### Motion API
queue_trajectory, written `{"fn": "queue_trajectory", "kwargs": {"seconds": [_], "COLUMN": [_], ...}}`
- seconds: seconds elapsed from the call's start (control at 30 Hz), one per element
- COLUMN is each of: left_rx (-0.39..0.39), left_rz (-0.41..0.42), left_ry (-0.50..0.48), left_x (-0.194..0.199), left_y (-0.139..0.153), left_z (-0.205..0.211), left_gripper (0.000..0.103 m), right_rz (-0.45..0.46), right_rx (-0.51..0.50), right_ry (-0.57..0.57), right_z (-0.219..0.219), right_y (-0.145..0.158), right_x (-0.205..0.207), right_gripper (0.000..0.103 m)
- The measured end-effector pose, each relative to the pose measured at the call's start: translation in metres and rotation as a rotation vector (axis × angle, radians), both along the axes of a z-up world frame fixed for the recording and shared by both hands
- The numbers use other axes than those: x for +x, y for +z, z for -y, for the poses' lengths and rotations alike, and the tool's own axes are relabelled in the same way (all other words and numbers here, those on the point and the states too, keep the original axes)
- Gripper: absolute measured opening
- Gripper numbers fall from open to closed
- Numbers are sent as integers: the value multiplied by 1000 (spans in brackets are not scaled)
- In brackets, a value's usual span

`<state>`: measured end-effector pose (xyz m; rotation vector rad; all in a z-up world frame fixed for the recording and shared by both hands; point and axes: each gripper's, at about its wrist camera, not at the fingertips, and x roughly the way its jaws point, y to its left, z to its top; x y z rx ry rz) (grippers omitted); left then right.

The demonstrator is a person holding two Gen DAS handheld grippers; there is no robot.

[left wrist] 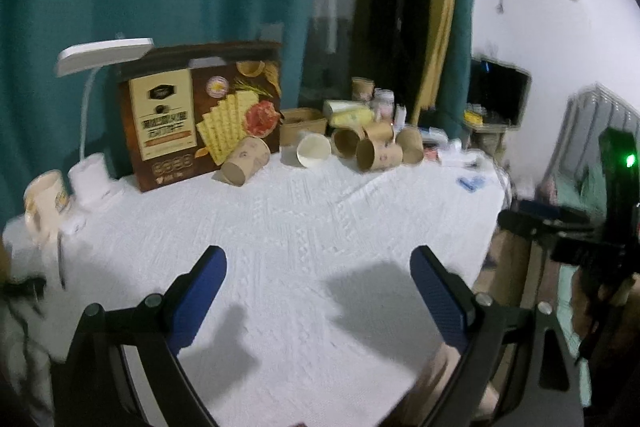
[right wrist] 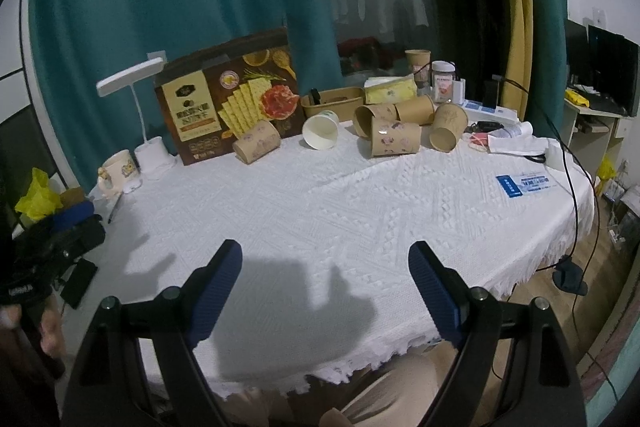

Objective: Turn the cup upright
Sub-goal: 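Move the left tool toward the pig-printed paper cup among the cups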

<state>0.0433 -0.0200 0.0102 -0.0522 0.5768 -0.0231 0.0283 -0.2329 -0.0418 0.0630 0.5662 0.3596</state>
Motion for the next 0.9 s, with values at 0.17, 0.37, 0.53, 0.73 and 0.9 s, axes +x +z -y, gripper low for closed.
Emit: {"fn": "queue_trajectory", "kwargs": {"seconds": [0.17,0.37,0.53,0.73,0.9], "left_rx": [72,137,238,371,571], "left_rz": [-83,-228,-277,-282,-319], "left_ry": [-70,-149,-270,-437,-603], "left_x": [50,126,182,252,310], "left_y": [-6,-32,-39,-37,-42], "left_z": [-2,6,31,75,120], "left_gripper": [93,93,93,91,80], "right_rz": [7,-7,-24,-25,-38], "right_rx": [-27,-36,-30,-24,-44], "right_ry": [-49,-117,-154,-179,-210], "right_z": [16,46,74,101,116], "right_y": [-11,-24,-34,-42,-52], "right_x": [30,79,121,159,187], "right_gripper": [84,84,84,84,84]}}
